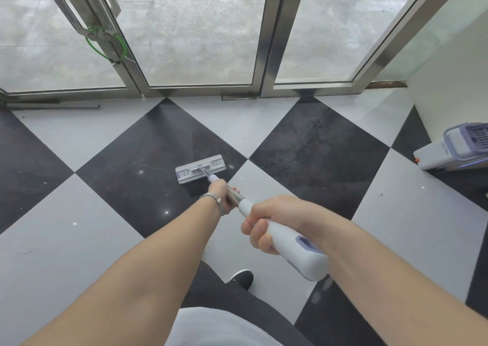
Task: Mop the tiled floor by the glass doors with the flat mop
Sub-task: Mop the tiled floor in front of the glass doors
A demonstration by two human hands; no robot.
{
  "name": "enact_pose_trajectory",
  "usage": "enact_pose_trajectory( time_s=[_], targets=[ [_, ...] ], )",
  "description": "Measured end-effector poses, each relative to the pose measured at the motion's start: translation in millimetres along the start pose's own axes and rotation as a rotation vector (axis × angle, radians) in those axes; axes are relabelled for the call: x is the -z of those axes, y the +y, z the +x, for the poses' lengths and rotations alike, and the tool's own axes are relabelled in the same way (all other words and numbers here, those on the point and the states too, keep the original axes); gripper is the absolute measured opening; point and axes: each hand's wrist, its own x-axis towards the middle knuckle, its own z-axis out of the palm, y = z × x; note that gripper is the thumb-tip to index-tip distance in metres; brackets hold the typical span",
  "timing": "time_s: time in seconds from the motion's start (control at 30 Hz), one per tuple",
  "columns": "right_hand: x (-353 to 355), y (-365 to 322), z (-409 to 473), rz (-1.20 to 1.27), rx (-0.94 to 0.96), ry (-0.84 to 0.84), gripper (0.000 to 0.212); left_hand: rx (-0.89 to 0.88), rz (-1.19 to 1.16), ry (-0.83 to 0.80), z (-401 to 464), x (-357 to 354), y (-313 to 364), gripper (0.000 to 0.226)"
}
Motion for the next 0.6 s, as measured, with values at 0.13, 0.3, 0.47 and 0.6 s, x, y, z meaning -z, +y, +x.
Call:
enact_pose_trajectory(
  time_s=[0.13,0.3,0.47,0.6],
  targets=[
    [-17,-16,22,0.029,0.019,-0.012,0.021,-0.016,-0.009,-0.001,13,10,29,0.029],
    [-43,-43,43,0.028,0.038,-0.007,0.016,-0.034,-0.015,-0.030,26,21,70,0.026],
    [-79,-61,77,0.086,0.070,-0.014,0.014,-0.062,0.063,-0.028,51,43,118,0.020],
    [-105,-81,111,0.127,0.095,-0.008,0.018,-0.048,0.136,-0.025,76,56,163,0.025]
  ],
)
